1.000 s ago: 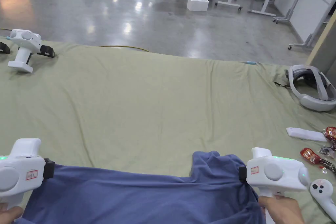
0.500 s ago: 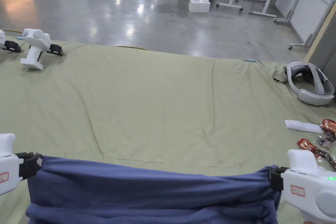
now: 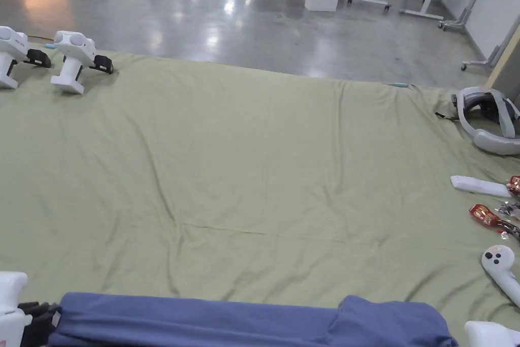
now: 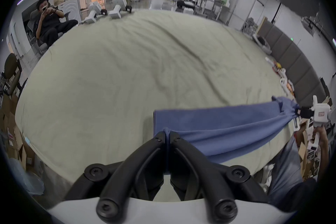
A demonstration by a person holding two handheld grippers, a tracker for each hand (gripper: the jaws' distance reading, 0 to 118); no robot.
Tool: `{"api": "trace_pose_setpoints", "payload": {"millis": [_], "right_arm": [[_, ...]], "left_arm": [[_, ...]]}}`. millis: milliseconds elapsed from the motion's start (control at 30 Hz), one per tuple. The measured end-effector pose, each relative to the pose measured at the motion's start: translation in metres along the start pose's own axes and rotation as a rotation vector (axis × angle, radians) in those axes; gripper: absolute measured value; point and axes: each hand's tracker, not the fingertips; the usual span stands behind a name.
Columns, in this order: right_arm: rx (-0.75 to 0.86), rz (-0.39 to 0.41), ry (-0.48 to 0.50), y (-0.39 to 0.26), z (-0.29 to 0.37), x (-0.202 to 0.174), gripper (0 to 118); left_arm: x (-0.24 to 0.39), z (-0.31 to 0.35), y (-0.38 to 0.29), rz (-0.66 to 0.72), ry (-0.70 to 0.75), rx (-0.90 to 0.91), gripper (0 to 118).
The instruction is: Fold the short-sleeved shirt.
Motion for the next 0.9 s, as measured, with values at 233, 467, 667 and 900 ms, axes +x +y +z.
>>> {"api": "trace_pose_setpoints", "payload": {"millis": [233,467,667,900], "right_arm": [[-0.050,0.015,-0.026,-0.015,-0.034,-0.008,9],[0.021,0.141,-0.188,-0.002,-0.013,-0.021,74],[0.316,0.078,-0.134,0.044,0.028,-0.039,74],[0.717,0.021,-0.044,0.097,0.060,-0.095,74]], "left_arm": [[-0.010,-0.038,-0.022,-0.009,0.036,-0.064,12],[0.015,-0.020,-0.007,-0.005,0.104,0.025,69],[0.051,0.004,0.034,-0.009,0.078,0.246,69],[0.116,0.034,0.081,-0.047,0.086,0.595,68]]}}
